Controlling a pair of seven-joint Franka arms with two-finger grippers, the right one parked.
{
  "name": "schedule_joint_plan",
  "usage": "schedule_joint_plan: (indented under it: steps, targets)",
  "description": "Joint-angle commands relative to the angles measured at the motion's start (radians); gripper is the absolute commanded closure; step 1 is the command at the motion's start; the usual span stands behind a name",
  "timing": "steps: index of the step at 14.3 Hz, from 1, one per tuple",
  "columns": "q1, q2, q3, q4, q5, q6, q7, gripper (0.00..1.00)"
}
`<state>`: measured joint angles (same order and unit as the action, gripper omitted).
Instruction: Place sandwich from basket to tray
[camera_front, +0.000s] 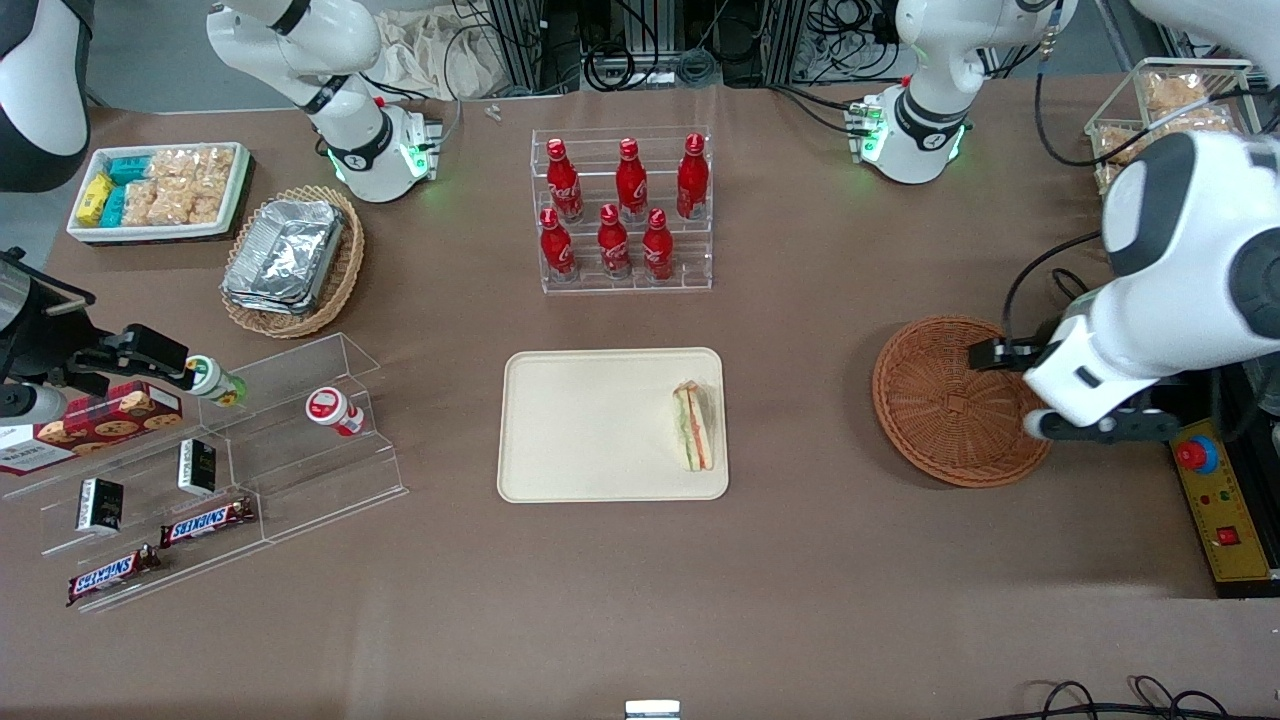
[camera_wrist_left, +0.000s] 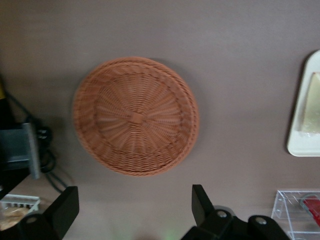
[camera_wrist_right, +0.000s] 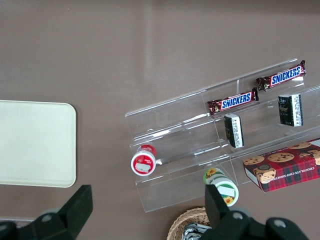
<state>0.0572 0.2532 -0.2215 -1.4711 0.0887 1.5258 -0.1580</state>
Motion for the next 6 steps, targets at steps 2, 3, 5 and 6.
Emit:
schedule_joint_plan:
  steps: [2,3,5,6]
  targets:
    - [0.055,-0.057,-0.012,-0.012,0.022,-0.010,0.027,0.00]
    - [0.072,-0.057,-0.013,-0.011,0.022,-0.010,0.035,0.00]
    - [0.076,-0.055,-0.013,-0.009,0.017,-0.010,0.029,0.00]
    - [0.076,-0.055,-0.013,-0.009,0.017,-0.010,0.028,0.00]
